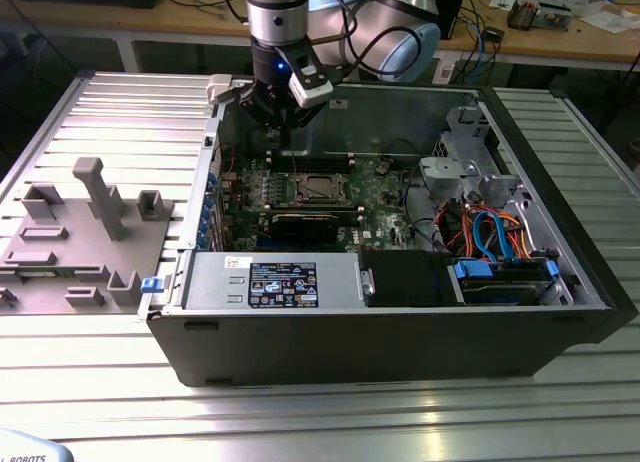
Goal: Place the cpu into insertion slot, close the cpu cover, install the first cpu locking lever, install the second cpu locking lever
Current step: 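Install the first cpu locking lever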
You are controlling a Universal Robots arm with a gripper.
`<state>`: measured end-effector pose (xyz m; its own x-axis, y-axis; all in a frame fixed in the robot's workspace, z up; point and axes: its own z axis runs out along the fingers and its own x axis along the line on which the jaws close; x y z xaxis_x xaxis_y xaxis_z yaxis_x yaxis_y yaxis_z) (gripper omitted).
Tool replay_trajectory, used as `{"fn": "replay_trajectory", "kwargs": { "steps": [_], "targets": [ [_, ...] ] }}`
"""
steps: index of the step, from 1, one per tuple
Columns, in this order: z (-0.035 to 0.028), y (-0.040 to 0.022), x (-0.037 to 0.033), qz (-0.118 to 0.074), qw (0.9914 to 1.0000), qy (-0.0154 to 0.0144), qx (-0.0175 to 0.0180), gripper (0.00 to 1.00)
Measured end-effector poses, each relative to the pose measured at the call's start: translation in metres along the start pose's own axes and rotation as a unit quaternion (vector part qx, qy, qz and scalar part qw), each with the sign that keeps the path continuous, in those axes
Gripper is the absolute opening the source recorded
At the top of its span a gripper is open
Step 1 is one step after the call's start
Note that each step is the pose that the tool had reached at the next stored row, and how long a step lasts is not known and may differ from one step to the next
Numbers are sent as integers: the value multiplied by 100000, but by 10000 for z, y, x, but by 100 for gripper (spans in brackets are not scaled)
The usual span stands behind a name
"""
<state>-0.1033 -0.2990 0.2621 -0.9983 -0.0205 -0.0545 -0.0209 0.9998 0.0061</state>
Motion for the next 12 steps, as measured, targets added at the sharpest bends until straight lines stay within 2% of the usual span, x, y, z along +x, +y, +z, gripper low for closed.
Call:
{"fn": "replay_trajectory", "kwargs": {
  "steps": [12],
  "targets": [
    [10,-2,-95,1,100000,16,5,11]
  ]
}}
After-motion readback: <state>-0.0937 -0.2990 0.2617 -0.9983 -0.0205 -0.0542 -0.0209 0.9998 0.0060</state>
